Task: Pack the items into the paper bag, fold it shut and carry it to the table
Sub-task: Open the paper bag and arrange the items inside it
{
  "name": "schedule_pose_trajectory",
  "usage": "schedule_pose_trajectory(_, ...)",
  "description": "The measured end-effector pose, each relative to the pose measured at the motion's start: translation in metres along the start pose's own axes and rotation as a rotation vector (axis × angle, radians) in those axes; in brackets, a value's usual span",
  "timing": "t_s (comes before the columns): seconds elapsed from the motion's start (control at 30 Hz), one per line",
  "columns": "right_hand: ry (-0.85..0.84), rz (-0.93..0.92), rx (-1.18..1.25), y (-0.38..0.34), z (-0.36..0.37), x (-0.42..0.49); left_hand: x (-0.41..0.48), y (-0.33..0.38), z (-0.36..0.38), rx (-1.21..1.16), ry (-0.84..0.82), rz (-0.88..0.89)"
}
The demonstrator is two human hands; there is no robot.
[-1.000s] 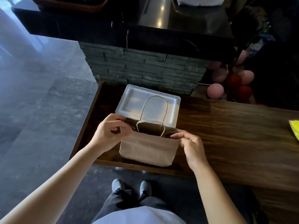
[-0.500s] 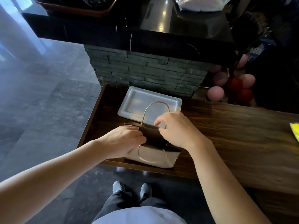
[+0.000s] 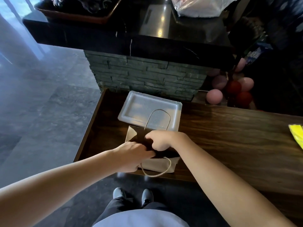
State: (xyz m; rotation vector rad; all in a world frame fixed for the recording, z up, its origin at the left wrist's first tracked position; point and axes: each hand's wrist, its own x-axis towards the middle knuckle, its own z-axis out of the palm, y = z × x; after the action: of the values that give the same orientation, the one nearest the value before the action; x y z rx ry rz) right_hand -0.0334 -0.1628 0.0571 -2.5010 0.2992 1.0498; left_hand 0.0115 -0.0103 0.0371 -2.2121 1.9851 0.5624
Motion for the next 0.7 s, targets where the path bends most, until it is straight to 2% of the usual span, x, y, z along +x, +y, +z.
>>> schedule_pose_trajectory(0.17,-0.18,-0.002,-0.128,0.0,-0.001,0.009,-0.014,0.014,0.003,-0.045,-0.015,0.002)
schedule_pose_trajectory(0.37,-0.033,0.039,-0.084,0.009,-0.007,0.011,-0.039,0.02,0.004,0.007,-0.031,0.112)
schedule_pose_trajectory(0.47,-0.013,0.069,-0.064,0.015,-0.006,0.014,-0.045,0.022,0.001,-0.015,-0.107,0.085)
schedule_pose_trajectory(0.63,0.05,0.111,0.063,0.025,-0.004,0.011,-0.029,0.002,-0.029,-0.474,-0.422,-0.093)
schedule_pose_trajectory(0.7,0.045,0.121,0.111,0.027,-0.006,0.006,-0.01,-0.006,-0.038,-0.612,-0.479,-0.207)
